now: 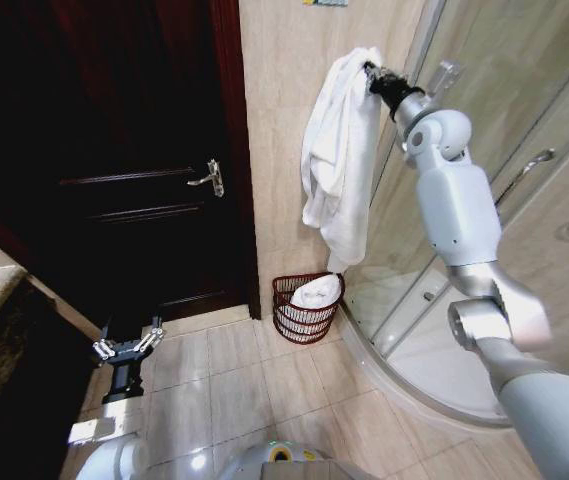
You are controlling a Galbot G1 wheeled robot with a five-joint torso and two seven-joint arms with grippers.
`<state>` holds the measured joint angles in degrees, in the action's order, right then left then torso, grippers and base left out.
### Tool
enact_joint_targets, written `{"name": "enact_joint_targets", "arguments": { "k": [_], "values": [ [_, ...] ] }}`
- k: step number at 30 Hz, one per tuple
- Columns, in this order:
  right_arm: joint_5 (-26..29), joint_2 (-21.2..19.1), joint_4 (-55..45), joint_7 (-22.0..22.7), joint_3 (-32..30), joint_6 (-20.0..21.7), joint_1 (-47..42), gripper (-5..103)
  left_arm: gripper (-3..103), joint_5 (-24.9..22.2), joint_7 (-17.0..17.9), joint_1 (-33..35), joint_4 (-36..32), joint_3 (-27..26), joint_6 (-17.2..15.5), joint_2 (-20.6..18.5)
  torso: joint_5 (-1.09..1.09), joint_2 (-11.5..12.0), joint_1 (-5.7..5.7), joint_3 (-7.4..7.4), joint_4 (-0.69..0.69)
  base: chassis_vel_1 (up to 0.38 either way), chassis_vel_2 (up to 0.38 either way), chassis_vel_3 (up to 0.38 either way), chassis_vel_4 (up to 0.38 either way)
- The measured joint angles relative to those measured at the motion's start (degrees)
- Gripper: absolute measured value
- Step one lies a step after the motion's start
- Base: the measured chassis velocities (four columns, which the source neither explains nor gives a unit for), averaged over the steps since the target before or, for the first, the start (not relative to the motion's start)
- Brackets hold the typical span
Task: Discard the used towel into the hamper.
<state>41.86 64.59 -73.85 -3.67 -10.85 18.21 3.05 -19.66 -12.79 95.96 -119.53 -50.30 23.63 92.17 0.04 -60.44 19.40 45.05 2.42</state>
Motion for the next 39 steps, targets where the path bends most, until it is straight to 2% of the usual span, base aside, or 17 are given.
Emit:
{"name": "enact_joint_targets", "arguments": {
  "k": [6, 9, 16, 21, 28, 39],
  "values": [
    [-1.02, 1.83, 1.08, -0.13, 0.04, -0.91, -2.62, 7, 100, 0.39, -0.09, -0.45, 0.31, 0.51, 0.08, -0.02, -0.05, 0.06, -0.04, -0.06, 0.00, 0.000, 0.000, 0.000, 0.000],
    [-3.19, 3.50, 4.70, -1.11, -0.17, -3.85, -3.90, 7, 100, 0.76, -0.10, -0.57, 0.41, 0.86, 0.23, -0.02, -0.07, 0.10, -0.07, -0.09, 0.01, 0.000, 0.000, 0.000, 0.000],
    [-5.96, 4.70, 6.68, -2.51, -1.31, -6.05, -9.70, 7, 100, 0.81, -0.08, -0.27, 0.22, 0.76, 0.41, -0.03, -0.03, 0.16, -0.07, -0.10, 0.00, 0.000, 0.000, 0.000, 0.000],
    [-10.23, 6.25, 8.36, -3.95, -2.08, -9.42, -15.04, 7, 100, 1.57, 0.05, -0.20, 0.19, 0.97, 0.50, -0.03, -0.04, 0.17, -0.10, -0.12, -0.01, 0.000, 0.000, 0.000, 0.000],
    [-16.83, 11.48, 19.82, -4.53, -4.21, -17.94, -17.94, 7, 100, 3.25, 0.27, -0.06, -0.45, 2.02, 0.51, -0.03, -0.03, 0.22, -0.10, -0.13, 0.02, 0.000, 0.000, 0.000, 0.000],
    [-17.70, 13.04, 22.41, -4.42, -5.98, -18.72, -23.40, 7, 100, 4.42, 0.31, 0.33, -1.00, 2.30, 0.51, -0.03, -0.04, 0.23, -0.13, -0.16, 0.01, 0.000, 0.000, 0.000, 0.000]
  ]
}}
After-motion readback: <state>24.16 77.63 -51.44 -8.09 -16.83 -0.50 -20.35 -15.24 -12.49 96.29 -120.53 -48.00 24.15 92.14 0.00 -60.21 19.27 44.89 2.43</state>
